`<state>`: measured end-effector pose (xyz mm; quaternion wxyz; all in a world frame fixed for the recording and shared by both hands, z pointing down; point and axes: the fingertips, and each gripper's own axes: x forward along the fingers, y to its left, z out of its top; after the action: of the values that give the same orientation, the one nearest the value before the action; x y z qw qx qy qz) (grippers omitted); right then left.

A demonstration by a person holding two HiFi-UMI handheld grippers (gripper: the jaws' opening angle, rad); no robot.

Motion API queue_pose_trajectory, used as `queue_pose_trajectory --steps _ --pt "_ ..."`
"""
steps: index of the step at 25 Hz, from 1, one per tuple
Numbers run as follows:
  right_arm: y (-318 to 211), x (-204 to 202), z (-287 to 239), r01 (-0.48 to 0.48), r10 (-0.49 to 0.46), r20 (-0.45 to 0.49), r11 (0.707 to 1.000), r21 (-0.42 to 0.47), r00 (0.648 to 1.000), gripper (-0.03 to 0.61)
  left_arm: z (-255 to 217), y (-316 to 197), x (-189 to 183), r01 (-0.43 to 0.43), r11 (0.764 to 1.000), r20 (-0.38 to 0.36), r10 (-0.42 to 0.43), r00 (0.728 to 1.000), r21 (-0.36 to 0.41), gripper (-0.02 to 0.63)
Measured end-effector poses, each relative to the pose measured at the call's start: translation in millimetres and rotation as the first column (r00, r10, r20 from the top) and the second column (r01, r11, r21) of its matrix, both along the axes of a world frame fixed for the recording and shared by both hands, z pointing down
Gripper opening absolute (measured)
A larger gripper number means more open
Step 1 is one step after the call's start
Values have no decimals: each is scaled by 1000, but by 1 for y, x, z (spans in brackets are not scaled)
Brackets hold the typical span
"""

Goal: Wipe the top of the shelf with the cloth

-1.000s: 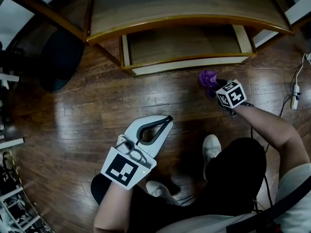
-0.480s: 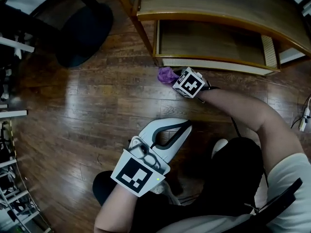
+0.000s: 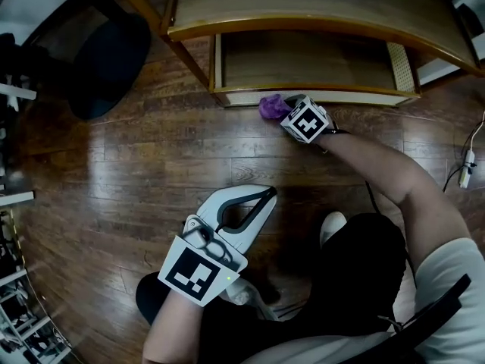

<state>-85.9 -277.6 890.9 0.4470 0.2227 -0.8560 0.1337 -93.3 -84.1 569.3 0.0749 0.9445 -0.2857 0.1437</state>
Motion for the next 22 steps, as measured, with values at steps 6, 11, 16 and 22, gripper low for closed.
queue_pose_trajectory --steps 6,11,16,22 --pt "-14 114 6 -141 142 -65 990 16 988 100 8 -6 15 -31 999 -2 31 1000 -12 18" --pt "-19 212 10 -270 272 -121 962 33 955 100 12 -13 24 -29 999 -20 28 999 -37 18" --pt "-23 294 16 -347 352 -177 936 60 919 100 18 -20 28 -3 997 -27 1 1000 -76 18" --pt "-29 391 9 -459 474 -241 881 119 847 100 23 -25 31 23 995 -12 -24 1000 -94 18"
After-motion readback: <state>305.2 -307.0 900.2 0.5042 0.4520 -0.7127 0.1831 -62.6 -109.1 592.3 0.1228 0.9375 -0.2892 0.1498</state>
